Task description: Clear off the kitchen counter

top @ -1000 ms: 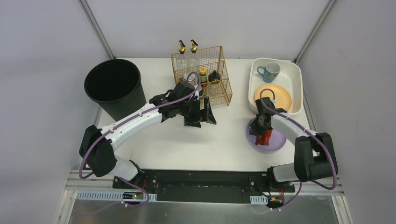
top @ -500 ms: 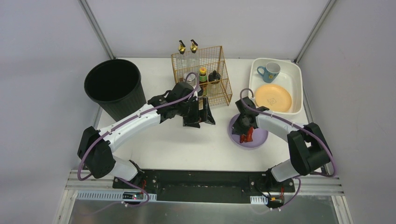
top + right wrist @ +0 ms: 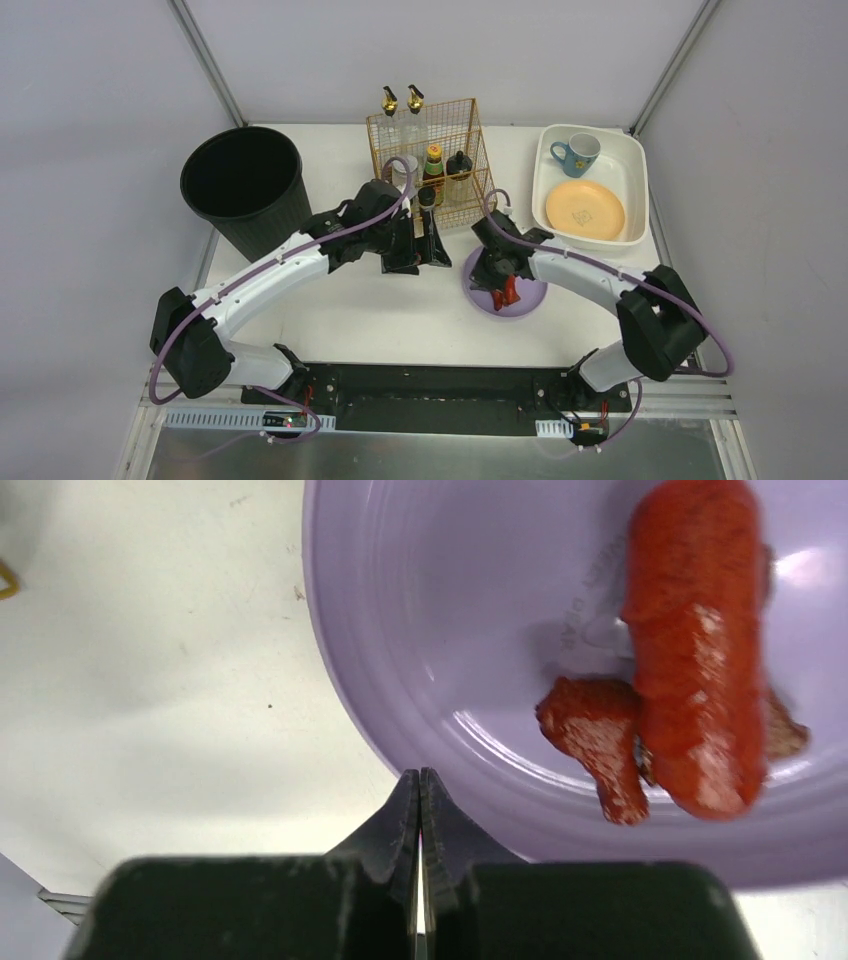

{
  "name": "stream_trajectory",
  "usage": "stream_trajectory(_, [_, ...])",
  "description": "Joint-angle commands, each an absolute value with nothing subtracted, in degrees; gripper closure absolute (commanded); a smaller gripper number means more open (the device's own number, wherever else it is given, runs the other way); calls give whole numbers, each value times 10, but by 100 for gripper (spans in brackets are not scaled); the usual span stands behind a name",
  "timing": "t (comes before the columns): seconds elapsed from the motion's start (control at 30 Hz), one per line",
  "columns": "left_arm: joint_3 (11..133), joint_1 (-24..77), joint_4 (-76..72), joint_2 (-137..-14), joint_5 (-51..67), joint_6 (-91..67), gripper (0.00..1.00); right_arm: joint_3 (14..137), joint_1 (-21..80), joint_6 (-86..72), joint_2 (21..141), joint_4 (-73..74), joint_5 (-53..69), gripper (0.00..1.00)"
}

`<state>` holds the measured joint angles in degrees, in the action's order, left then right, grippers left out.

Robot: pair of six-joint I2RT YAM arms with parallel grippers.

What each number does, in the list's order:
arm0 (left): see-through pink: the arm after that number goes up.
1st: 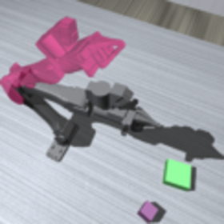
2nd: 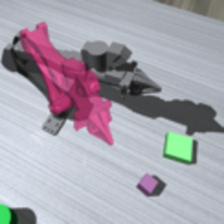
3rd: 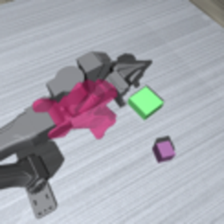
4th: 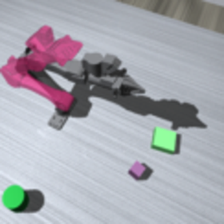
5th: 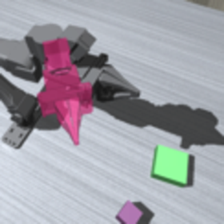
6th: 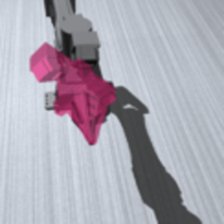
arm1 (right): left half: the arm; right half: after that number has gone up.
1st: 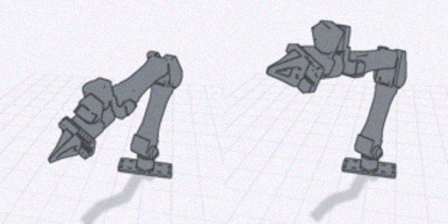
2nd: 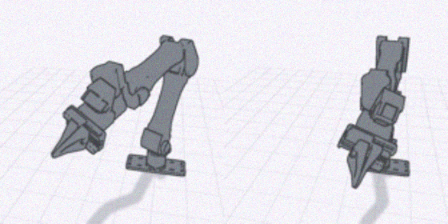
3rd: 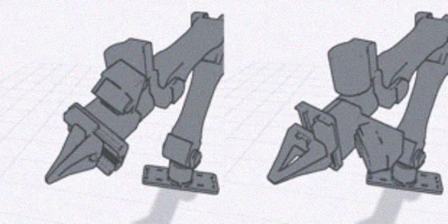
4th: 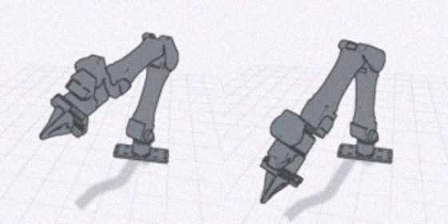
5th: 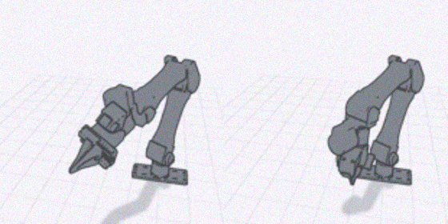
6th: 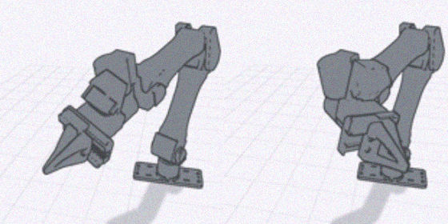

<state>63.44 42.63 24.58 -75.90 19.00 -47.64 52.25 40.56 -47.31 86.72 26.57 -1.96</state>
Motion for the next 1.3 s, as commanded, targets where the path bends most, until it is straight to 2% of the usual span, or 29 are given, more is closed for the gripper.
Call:
stream_trajectory(0.0, [621,423,247,-740,175,-496,13,568,405,-481,786,341,-89,100])
stream_trajectory(0.1, [614,423,246,-744,170,-508,13,589,406,-462,739,380,-133,100])
stream_trajectory(0.3, [592,423,245,-751,139,-544,13,601,402,-435,652,442,-203,74])
stream_trajectory(0.5, [574,441,235,-767,94,-590,13,580,387,-419,598,456,-215,62])
stream_trajectory(0.67, [571,470,218,-802,57,-641,14,570,373,-402,578,457,-208,58])
stream_trajectory(0.93, [551,477,131,-875,64,-704,15,552,354,-372,555,453,-191,56])
stream_trajectory(1.27, [595,484,96,-972,70,-718,20,517,329,-356,526,434,-158,55])
